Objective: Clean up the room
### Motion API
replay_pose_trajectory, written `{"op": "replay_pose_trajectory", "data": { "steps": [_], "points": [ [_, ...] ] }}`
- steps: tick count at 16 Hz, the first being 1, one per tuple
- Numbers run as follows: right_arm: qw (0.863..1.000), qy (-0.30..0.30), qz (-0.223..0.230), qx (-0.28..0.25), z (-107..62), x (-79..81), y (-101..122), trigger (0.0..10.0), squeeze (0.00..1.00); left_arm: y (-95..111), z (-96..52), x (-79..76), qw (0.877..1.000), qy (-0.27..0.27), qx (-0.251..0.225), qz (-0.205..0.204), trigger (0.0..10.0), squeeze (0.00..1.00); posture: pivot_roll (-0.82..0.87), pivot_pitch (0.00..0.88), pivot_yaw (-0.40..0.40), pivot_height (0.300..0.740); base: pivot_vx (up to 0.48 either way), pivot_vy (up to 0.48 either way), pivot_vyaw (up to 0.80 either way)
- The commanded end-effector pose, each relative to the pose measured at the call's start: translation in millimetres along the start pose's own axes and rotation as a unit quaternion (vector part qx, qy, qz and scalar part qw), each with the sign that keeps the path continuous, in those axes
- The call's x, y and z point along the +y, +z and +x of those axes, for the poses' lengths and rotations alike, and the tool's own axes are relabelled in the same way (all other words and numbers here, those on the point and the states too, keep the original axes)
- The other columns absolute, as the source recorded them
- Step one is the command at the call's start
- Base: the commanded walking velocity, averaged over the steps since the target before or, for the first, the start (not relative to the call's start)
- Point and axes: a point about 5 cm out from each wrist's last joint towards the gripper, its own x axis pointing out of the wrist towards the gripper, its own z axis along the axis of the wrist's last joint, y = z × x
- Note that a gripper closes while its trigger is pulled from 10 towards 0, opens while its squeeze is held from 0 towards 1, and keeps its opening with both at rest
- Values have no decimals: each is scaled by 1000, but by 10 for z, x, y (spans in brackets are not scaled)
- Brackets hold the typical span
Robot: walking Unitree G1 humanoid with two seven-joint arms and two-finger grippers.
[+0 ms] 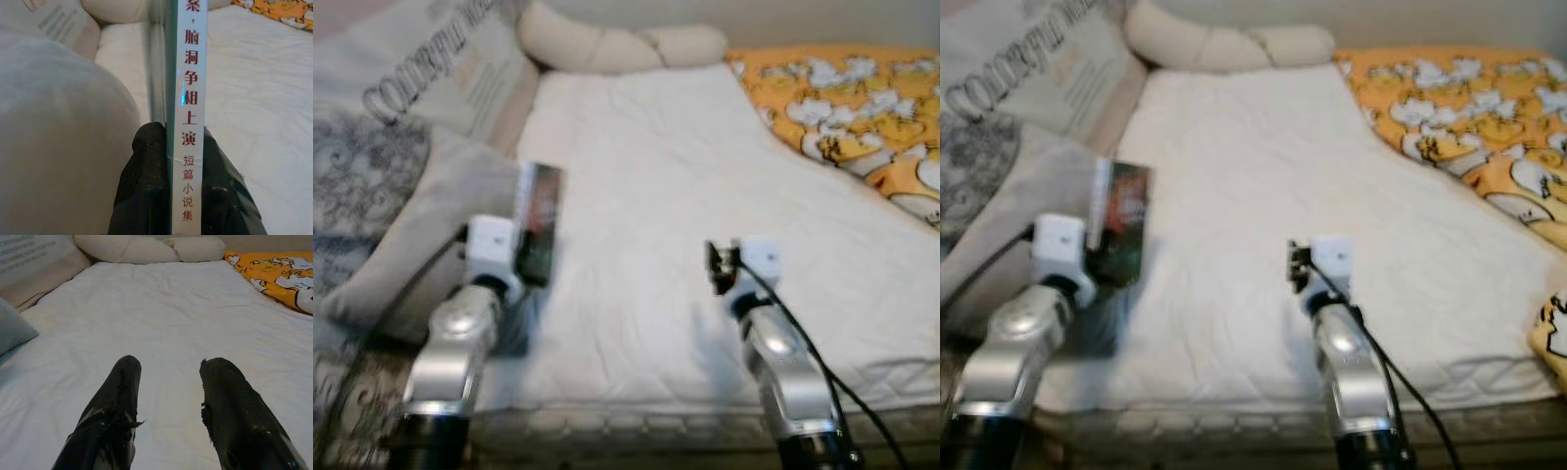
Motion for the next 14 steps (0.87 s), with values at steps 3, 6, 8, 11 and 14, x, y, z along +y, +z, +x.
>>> {"op": "replay_pose_trajectory", "data": {
  "steps": [3,6,8,11,14],
  "points": [
    [1000,-16,1,-1,-11,-96,3,10000,0,112,24,-81,1000,-14,-27,3,10000,0,-18,0,39,740,317,0,0],
    [1000,-17,0,-1,-13,-104,8,10000,0,108,34,-84,1000,-16,-25,3,10000,0,-21,0,38,740,304,0,0],
    [1000,-12,6,-2,-13,-155,28,10000,0,97,71,-142,999,-36,-20,6,10000,0,-25,0,37,740,0,0,0],
    [1000,5,6,-11,-8,-251,87,10000,0,132,212,-239,997,-72,-9,-4,10000,0,-33,0,37,740,0,0,0],
    [997,81,3,-14,-57,-311,165,10000,0,193,423,-342,993,-116,6,-27,10000,0,-59,0,49,740,0,0,0]
  ]
}}
